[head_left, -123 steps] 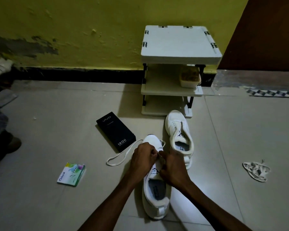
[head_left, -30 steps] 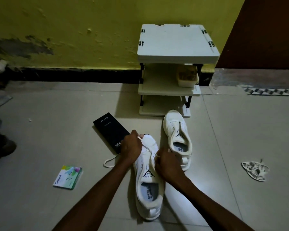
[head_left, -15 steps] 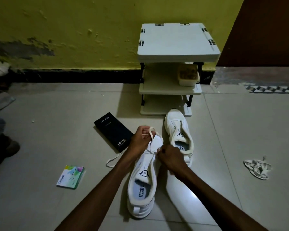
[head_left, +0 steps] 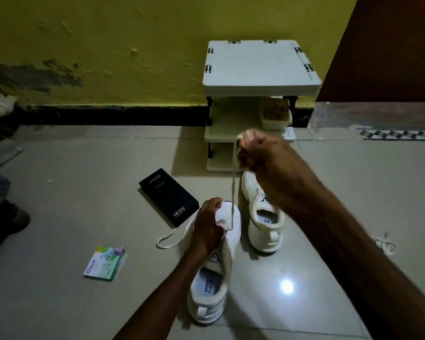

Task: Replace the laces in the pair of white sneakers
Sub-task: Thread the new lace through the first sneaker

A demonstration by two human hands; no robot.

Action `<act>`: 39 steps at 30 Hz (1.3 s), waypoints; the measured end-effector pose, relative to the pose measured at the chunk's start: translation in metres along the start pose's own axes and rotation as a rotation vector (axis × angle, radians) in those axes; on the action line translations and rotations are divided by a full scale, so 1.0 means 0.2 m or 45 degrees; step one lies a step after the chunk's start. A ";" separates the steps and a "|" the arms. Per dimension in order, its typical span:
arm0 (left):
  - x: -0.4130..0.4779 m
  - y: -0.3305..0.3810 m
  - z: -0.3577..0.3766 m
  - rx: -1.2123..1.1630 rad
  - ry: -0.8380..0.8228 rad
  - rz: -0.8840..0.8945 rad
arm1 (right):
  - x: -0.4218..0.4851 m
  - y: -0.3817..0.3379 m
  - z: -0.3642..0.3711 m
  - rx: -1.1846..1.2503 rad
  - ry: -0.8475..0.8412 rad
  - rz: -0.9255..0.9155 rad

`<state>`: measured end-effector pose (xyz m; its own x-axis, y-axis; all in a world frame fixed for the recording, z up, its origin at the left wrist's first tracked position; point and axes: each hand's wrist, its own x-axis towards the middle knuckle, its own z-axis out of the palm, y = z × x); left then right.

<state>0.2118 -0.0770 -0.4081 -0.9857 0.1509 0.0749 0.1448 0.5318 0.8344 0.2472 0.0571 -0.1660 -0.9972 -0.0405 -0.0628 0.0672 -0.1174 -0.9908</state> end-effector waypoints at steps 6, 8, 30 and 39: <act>-0.05 0.01 0.02 0.098 0.160 0.103 | -0.05 -0.10 0.07 0.637 -0.207 -0.016; -0.04 0.00 0.03 0.175 0.129 0.039 | -0.03 0.06 0.05 0.384 -0.033 0.164; -0.08 0.06 0.02 -0.052 0.227 -0.148 | 0.04 0.82 -0.03 -1.163 0.069 0.643; -0.10 0.04 0.04 0.060 0.238 -0.084 | 0.08 0.52 -0.06 -0.511 0.097 0.688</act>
<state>0.2337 -0.0691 -0.4068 -0.9914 -0.0405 0.1247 0.0790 0.5748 0.8145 0.2387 0.0560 -0.2717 -0.8272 0.0817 -0.5559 0.5546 0.2776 -0.7845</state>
